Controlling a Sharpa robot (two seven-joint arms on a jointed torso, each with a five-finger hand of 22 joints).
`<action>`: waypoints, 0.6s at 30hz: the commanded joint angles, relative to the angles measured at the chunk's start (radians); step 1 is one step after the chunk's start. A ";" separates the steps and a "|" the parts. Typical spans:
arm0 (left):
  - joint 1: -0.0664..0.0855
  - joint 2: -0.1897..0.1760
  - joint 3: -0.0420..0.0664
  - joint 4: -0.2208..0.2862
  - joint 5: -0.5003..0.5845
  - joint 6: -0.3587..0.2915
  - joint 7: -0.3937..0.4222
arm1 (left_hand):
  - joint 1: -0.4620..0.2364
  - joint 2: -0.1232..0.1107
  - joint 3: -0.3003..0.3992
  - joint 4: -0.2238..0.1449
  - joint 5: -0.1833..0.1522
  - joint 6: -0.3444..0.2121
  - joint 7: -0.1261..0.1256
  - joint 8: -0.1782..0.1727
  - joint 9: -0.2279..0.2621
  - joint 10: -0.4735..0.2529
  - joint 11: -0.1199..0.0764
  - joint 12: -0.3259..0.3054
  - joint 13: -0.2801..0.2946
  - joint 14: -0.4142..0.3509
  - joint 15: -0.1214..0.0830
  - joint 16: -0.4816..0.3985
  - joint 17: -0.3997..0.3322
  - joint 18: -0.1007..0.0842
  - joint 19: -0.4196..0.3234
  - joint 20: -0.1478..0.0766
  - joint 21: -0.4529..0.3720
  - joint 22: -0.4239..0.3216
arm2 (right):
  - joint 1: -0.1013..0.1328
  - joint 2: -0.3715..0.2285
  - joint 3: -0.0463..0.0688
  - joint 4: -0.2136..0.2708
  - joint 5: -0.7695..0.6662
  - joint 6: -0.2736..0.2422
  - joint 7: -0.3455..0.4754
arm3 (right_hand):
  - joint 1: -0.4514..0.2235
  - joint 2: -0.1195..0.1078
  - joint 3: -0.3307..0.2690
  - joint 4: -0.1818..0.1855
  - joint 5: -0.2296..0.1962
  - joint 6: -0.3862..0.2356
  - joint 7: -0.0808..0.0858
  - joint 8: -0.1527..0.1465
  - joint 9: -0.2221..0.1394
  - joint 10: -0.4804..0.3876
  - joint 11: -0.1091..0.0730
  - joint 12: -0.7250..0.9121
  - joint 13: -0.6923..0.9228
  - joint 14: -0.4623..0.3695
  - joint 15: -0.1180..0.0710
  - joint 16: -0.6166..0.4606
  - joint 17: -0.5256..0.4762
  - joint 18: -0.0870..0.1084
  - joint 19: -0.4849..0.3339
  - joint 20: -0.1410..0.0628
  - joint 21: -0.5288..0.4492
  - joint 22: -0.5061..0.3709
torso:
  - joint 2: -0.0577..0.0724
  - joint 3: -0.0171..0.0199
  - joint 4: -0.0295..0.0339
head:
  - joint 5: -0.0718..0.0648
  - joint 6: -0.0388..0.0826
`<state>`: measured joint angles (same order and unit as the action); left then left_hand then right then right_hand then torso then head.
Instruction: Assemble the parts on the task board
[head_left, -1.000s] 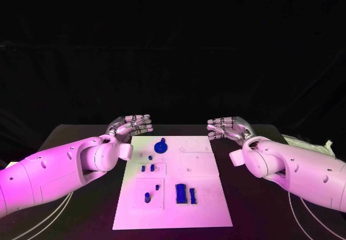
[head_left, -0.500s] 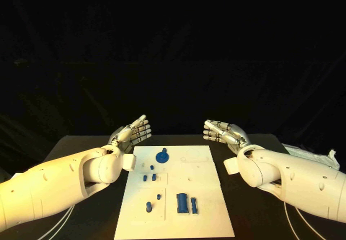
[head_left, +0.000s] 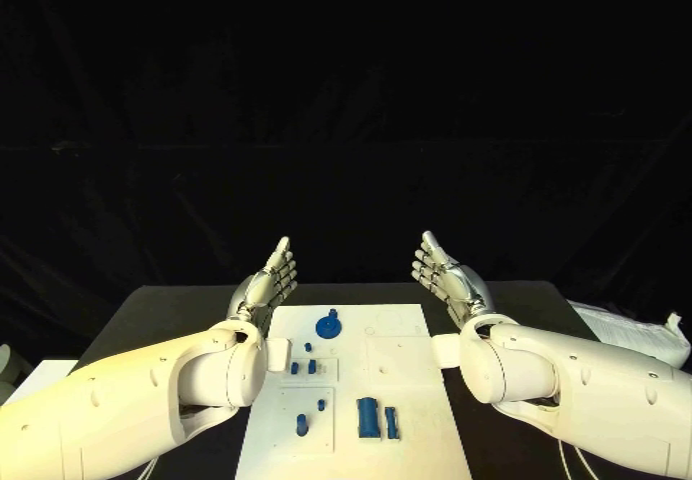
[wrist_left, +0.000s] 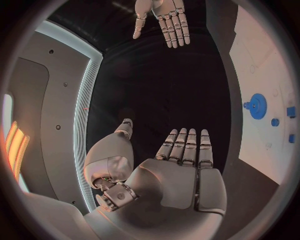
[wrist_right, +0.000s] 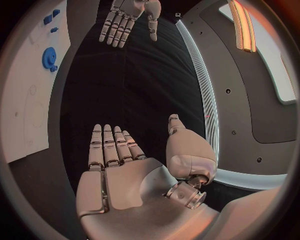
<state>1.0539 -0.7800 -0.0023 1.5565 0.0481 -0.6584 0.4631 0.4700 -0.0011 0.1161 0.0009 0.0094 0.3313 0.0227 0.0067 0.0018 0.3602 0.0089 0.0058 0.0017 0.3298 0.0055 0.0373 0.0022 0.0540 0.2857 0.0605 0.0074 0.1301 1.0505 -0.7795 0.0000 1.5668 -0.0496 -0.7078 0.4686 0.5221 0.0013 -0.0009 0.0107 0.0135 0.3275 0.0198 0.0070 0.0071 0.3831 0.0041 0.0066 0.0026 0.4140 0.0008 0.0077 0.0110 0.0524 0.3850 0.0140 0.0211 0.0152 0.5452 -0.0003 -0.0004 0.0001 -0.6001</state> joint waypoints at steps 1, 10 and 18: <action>-0.004 0.000 0.002 0.013 -0.048 -0.110 0.056 | -0.154 0.001 -0.037 -0.001 -0.009 -0.108 -0.023 -0.007 -0.002 -0.117 -0.009 -0.006 -0.002 -0.108 -0.005 -0.037 -0.002 -0.054 -0.093 -0.061 -0.007 -0.042 | -0.001 -0.001 0.000 0.003 0.050 -0.062 0.051 | -0.171 -0.001 0.001 -0.011 -0.013 -0.107 -0.020 -0.007 -0.007 -0.125 -0.004 -0.007 -0.003 -0.136 -0.001 -0.008 -0.011 -0.052 -0.126 -0.014 -0.021 -0.015 | -0.001 0.0003 0.0004 | 0.000 0.000; -0.004 0.000 0.002 0.014 -0.048 -0.112 0.057 | -0.250 0.001 -0.116 -0.001 -0.009 -0.176 -0.023 -0.007 -0.002 -0.192 -0.009 -0.006 -0.002 -0.176 -0.005 -0.037 -0.002 -0.054 -0.152 -0.061 -0.007 -0.130 | -0.001 -0.001 0.000 0.003 0.050 -0.062 0.051 | -0.278 -0.001 0.001 -0.011 -0.013 -0.174 -0.020 -0.007 -0.007 -0.204 -0.004 -0.007 -0.003 -0.221 -0.001 -0.008 -0.011 -0.052 -0.205 -0.014 -0.021 -0.015 | -0.001 0.0003 0.0004 | 0.000 0.000; -0.004 0.000 0.002 0.014 -0.048 -0.112 0.057 | -0.313 0.001 -0.116 -0.001 -0.009 -0.221 -0.023 -0.007 -0.002 -0.241 -0.009 -0.006 -0.002 -0.221 -0.005 -0.037 -0.002 -0.054 -0.190 -0.061 -0.007 -0.130 | -0.001 -0.001 0.000 0.003 0.050 -0.062 0.051 | -0.348 -0.001 0.001 -0.011 -0.013 -0.219 -0.020 -0.007 -0.007 -0.255 -0.004 -0.007 -0.003 -0.276 -0.001 -0.008 -0.011 -0.052 -0.257 -0.014 -0.021 -0.015 | -0.001 0.0003 0.0004 | 0.000 0.000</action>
<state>1.0502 -0.7809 -0.0010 1.5675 0.0146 -0.7599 0.4980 0.2120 -0.0002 0.0162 0.0001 0.0065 0.1494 0.0013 0.0067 0.0012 0.1620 0.0000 0.0058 0.0012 0.1484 0.0000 0.0066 0.0012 0.0145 0.1299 0.0014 0.0036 0.0145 1.0504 -0.7803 -0.0001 1.5683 0.0001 -0.7673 0.5012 0.2378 -0.0006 -0.0010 0.0052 0.0051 0.1475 0.0012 0.0033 0.0013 0.1731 0.0002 0.0066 0.0015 0.1866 0.0000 0.0039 0.0013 0.0137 0.1742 0.0003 0.0076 0.0014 0.5442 0.0000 0.0000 0.0000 -0.6000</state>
